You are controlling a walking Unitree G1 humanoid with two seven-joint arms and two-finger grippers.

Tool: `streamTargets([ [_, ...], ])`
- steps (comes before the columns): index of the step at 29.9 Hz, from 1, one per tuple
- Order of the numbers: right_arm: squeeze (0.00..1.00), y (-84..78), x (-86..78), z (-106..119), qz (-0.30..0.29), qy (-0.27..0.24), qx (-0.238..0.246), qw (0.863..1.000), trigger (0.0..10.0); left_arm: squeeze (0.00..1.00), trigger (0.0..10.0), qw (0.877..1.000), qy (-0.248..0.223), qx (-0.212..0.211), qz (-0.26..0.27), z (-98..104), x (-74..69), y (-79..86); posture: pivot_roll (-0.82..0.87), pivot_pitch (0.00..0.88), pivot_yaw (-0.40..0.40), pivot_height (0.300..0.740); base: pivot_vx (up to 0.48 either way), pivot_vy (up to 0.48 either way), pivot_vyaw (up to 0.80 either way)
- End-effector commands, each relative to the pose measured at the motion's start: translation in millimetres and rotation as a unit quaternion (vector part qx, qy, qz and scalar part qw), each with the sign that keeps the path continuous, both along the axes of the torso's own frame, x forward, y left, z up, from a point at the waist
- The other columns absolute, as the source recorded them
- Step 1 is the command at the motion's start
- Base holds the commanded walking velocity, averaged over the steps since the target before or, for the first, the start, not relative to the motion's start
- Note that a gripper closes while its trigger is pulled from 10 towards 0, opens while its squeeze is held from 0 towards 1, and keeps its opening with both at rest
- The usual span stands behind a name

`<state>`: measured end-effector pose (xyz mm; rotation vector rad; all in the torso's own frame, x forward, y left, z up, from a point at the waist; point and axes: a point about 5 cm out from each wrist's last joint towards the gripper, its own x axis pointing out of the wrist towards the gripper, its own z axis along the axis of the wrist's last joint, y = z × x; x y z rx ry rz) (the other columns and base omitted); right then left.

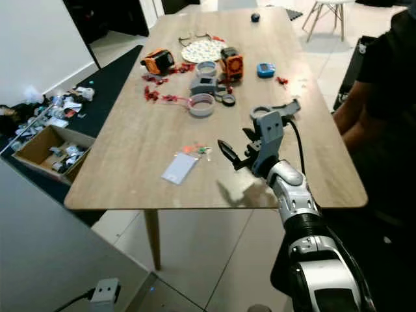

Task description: Hang keys on a hook

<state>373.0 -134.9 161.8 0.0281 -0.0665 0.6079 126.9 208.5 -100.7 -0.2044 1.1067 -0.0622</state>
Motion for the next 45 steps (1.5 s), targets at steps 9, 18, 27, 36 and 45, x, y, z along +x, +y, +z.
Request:
streamTargets([
  [9, 0.00, 29.5, 1.8, -7, 0.043, 0.016, -0.038, 0.998, 10.0, 0.00, 10.0, 1.000, 0.020, 0.009, -0.011, -3, -14.5, 6.2, -0.11, 0.148, 0.113, 0.740, 0.000, 0.000, 0.13],
  [18, 0.00, 11.6, 13.8, -4, -0.051, 0.026, -0.088, 0.994, 10.0, 0.00, 10.0, 0.999, 0.029, 0.014, -0.020, -3, -20.6, 12.0, -0.10, 0.170, 0.115, 0.740, 0.000, 0.000, 0.00],
  [27, 0.00, 7.6, 17.2, 4, -0.069, -0.003, -0.151, 0.986, 10.0, 0.00, 10.0, 0.999, 0.032, 0.014, -0.038, -4, -21.1, 7.9, -0.10, 0.174, 0.118, 0.740, 0.000, 0.000, 0.00],
  [36, 0.00, 4.0, 20.8, 2, -0.083, -0.008, -0.242, 0.967, 10.0, 0.00, 10.0, 0.998, 0.037, 0.018, -0.046, -5, -25.2, 10.1, -0.10, 0.170, 0.117, 0.740, 0.000, 0.000, 0.00],
  [45, 0.00, 7.0, 25.3, 13, -0.093, -0.040, -0.272, 0.957, 10.0, 0.00, 10.0, 0.998, 0.041, 0.016, -0.050, -7, -30.4, 7.3, -0.09, 0.183, 0.118, 0.740, 0.000, 0.000, 0.00],
])
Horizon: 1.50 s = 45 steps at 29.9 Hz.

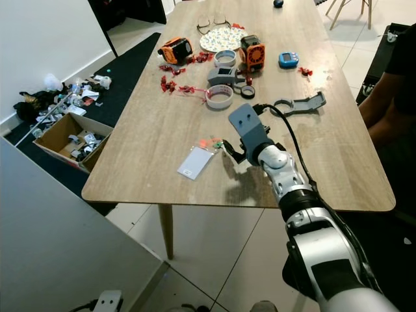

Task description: Hang keys on a hook

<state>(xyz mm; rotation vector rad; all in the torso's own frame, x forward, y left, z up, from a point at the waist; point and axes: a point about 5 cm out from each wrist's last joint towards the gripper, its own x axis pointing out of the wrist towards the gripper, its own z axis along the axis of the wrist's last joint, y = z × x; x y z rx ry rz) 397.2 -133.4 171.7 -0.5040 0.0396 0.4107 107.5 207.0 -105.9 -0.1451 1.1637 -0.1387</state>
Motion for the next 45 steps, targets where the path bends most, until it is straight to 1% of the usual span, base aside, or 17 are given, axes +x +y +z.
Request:
streamTargets([
  [1, 0.00, 5.7, 1.7, 4, 0.008, -0.012, -0.018, 1.000, 10.0, 0.00, 10.0, 1.000, 0.017, 0.012, -0.002, -1, -11.3, 8.5, -0.09, 0.183, 0.118, 0.740, 0.000, 0.000, 0.00],
  [7, 0.00, 11.8, 2.8, 5, 0.015, -0.011, -0.025, 1.000, 10.0, 0.00, 10.0, 1.000, 0.018, 0.012, -0.002, -2, -13.3, 9.3, -0.09, 0.190, 0.117, 0.740, 0.000, 0.000, 0.00],
  [11, 0.00, 18.4, 1.5, 3, 0.028, -0.013, -0.039, 0.999, 10.0, 0.00, 10.0, 1.000, 0.019, 0.013, -0.001, -2, -14.3, 11.3, -0.09, 0.195, 0.115, 0.740, 0.000, 0.000, 0.00],
  [13, 0.00, 18.4, 1.5, 3, 0.028, -0.013, -0.039, 0.999, 10.0, 0.00, 10.0, 1.000, 0.019, 0.013, -0.001, -2, -14.3, 11.3, -0.09, 0.195, 0.115, 0.740, 0.000, 0.000, 0.00],
  [17, 0.00, 26.2, 0.5, 0, 0.040, -0.006, -0.038, 0.998, 10.0, 0.00, 10.0, 1.000, 0.019, 0.017, -0.003, -1, -14.6, 15.1, -0.08, 0.203, 0.114, 0.740, 0.000, 0.000, 0.00],
  [21, 0.00, 29.9, 0.3, 0, 0.046, -0.005, -0.039, 0.998, 10.0, 0.00, 10.0, 1.000, 0.018, 0.019, 0.001, 0, -14.6, 18.2, -0.08, 0.205, 0.114, 0.740, 0.000, 0.000, 0.00],
  [37, 0.00, 37.7, 2.4, 7, 0.059, -0.011, -0.034, 0.998, 10.0, 0.00, 10.0, 1.000, 0.021, 0.015, -0.005, -2, -17.3, 12.5, -0.08, 0.222, 0.111, 0.740, 0.000, 0.000, 0.00],
  [38, 0.00, 41.4, 1.5, 6, 0.069, -0.006, -0.036, 0.997, 10.0, 0.00, 10.0, 1.000, 0.021, 0.015, -0.005, -2, -17.4, 12.0, -0.08, 0.225, 0.112, 0.740, 0.000, 0.000, 0.00],
  [41, 0.00, 44.4, 0.7, 5, 0.078, -0.003, -0.035, 0.996, 10.0, 0.00, 10.0, 1.000, 0.022, 0.015, -0.005, -2, -17.8, 11.8, -0.08, 0.226, 0.112, 0.740, 0.000, 0.000, 0.00],
  [42, 0.00, 45.9, 0.5, 5, 0.081, -0.004, -0.035, 0.996, 3.3, 0.00, 10.0, 1.000, 0.022, 0.015, -0.005, -2, -17.9, 11.5, -0.08, 0.226, 0.112, 0.740, 0.000, 0.000, 0.00],
  [43, 0.00, 46.9, 0.4, 6, 0.082, -0.004, -0.034, 0.996, 1.2, 0.00, 10.0, 1.000, 0.022, 0.015, -0.006, -2, -17.9, 11.3, -0.08, 0.226, 0.112, 0.740, 0.000, 0.000, 0.00],
  [44, 0.00, 46.9, 0.4, 6, 0.082, -0.004, -0.034, 0.996, 1.2, 0.00, 10.0, 1.000, 0.022, 0.015, -0.006, -2, -17.9, 11.3, -0.08, 0.226, 0.112, 0.740, 0.000, 0.000, 0.00],
  [45, 0.00, 47.7, 0.4, 6, 0.084, -0.005, -0.034, 0.996, 0.0, 0.00, 10.0, 1.000, 0.022, 0.015, -0.007, -2, -17.4, 10.4, -0.07, 0.229, 0.114, 0.740, 0.000, 0.000, 0.00],
])
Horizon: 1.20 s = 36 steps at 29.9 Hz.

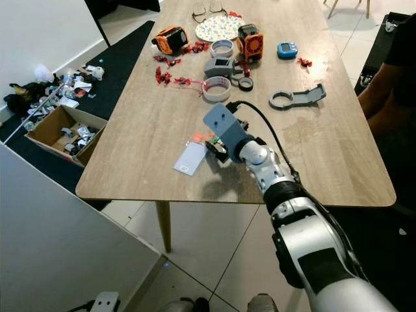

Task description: Hang keys on a hook

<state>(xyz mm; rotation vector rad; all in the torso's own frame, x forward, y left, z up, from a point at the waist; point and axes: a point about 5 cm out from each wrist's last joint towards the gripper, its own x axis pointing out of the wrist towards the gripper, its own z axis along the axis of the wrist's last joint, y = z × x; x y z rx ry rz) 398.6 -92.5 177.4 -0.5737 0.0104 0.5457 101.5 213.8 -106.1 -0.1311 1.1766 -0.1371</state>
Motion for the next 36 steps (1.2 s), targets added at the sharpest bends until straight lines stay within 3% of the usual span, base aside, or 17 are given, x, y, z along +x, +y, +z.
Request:
streamTargets([
  [1, 0.00, 6.9, -0.9, 0, 0.014, -0.001, -0.001, 1.000, 0.0, 0.00, 10.0, 1.000, 0.016, 0.009, -0.003, -2, -11.4, 3.7, -0.07, 0.229, 0.114, 0.740, 0.000, 0.000, 0.00],
  [5, 0.00, 7.6, -0.4, 2, 0.014, -0.002, 0.001, 1.000, 0.2, 0.00, 10.0, 1.000, 0.015, 0.008, -0.004, -2, -8.6, 0.7, -0.07, 0.231, 0.116, 0.740, 0.000, 0.000, 0.00],
  [6, 0.00, 7.7, -0.2, 3, 0.014, -0.003, 0.002, 1.000, 2.4, 0.00, 10.0, 1.000, 0.015, 0.008, -0.005, -2, -8.2, 0.1, -0.07, 0.231, 0.116, 0.740, 0.000, 0.000, 0.00],
  [8, 0.00, 7.6, 0.2, 4, 0.014, -0.005, 0.004, 1.000, 2.2, 0.00, 10.0, 1.000, 0.015, 0.008, -0.005, -2, -7.7, -0.8, -0.07, 0.231, 0.116, 0.740, 0.000, 0.000, 0.00],
  [9, 0.00, 7.5, 0.3, 4, 0.014, -0.005, 0.004, 1.000, 0.2, 0.00, 10.0, 1.000, 0.014, 0.008, -0.005, -2, -7.5, -1.0, -0.07, 0.231, 0.116, 0.740, 0.000, 0.000, 0.00],
  [11, 0.00, 7.3, 0.7, 6, 0.014, -0.008, 0.006, 1.000, 0.0, 0.00, 10.0, 1.000, 0.014, 0.008, -0.006, -3, -7.1, -1.8, -0.07, 0.231, 0.116, 0.740, 0.000, 0.000, 0.00],
  [19, 0.00, 6.8, 1.6, 10, 0.013, -0.015, 0.007, 1.000, 0.0, 0.00, 10.0, 1.000, 0.011, 0.004, -0.010, -3, -6.2, -6.4, -0.08, 0.219, 0.116, 0.740, 0.000, 0.000, 0.00],
  [24, 0.00, 10.2, 1.5, 18, 0.024, -0.027, 0.019, 0.999, 0.0, 0.00, 10.0, 1.000, -0.005, -0.007, -0.017, -1, 9.2, -16.6, -0.09, 0.207, 0.119, 0.740, 0.000, 0.000, 0.00],
  [29, 0.00, 13.9, -1.3, 27, 0.054, -0.046, 0.052, 0.996, 0.0, 0.00, 10.0, 1.000, -0.010, -0.009, -0.018, 0, 10.6, -16.3, -0.08, 0.203, 0.119, 0.740, 0.000, 0.000, 0.00],
  [36, 0.00, 21.3, -11.8, 47, 0.143, -0.056, 0.144, 0.978, 0.0, 0.00, 10.0, 1.000, -0.011, -0.007, -0.014, 1, 11.2, -11.6, -0.09, 0.189, 0.119, 0.740, 0.000, 0.000, 0.00],
])
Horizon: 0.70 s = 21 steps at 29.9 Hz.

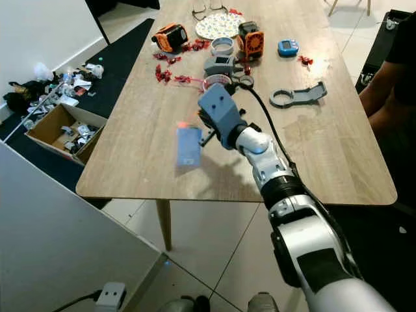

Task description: Hang keys on a hook

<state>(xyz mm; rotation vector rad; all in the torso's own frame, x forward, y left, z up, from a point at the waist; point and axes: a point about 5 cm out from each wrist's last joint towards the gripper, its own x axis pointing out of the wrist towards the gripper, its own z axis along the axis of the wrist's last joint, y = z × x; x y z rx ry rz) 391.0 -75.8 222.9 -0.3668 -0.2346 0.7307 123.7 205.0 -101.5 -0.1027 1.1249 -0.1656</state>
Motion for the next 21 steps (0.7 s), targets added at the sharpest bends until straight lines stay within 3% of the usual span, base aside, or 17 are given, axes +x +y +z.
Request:
streamTargets([
  [1, 0.00, 5.5, -9.7, 9, 0.067, 0.001, 0.043, 0.997, 0.0, 0.00, 10.0, 1.000, 0.017, -0.008, 0.005, -3, -11.8, 0.5, -0.09, 0.186, 0.118, 0.740, 0.000, 0.000, 0.00],
  [8, 0.00, 5.2, -38.1, 35, 0.211, -0.007, 0.095, 0.973, 0.0, 0.00, 10.0, 1.000, 0.022, -0.002, 0.016, -4, -18.4, 8.9, -0.09, 0.168, 0.117, 0.740, 0.000, 0.000, 0.00],
  [10, 0.00, 5.5, -40.4, 36, 0.223, -0.006, 0.102, 0.969, 0.0, 0.00, 10.0, 1.000, 0.022, -0.001, 0.017, -4, -19.4, 9.2, -0.09, 0.164, 0.117, 0.740, 0.000, 0.000, 0.00],
  [11, 0.00, 7.0, -45.7, 38, 0.248, -0.002, 0.123, 0.961, 0.0, 0.00, 10.0, 1.000, 0.024, 0.000, 0.019, -4, -21.6, 9.4, -0.09, 0.158, 0.119, 0.740, 0.000, 0.000, 0.00],
  [13, 0.00, 7.0, -45.7, 38, 0.248, -0.002, 0.123, 0.961, 0.0, 0.00, 10.0, 1.000, 0.024, 0.000, 0.019, -4, -21.6, 9.4, -0.09, 0.158, 0.119, 0.740, 0.000, 0.000, 0.00],
  [16, 0.00, 11.8, -58.8, 39, 0.300, 0.016, 0.165, 0.939, 0.0, 0.00, 10.0, 0.999, 0.026, 0.003, 0.019, -5, -23.4, 9.1, -0.09, 0.150, 0.121, 0.740, 0.000, 0.000, 0.00],
  [21, 0.00, 14.0, -67.7, 33, 0.327, 0.029, 0.167, 0.930, 0.0, 0.00, 10.0, 0.999, 0.024, 0.004, 0.021, -5, -23.3, 8.2, -0.09, 0.146, 0.118, 0.740, 0.000, 0.000, 0.00],
])
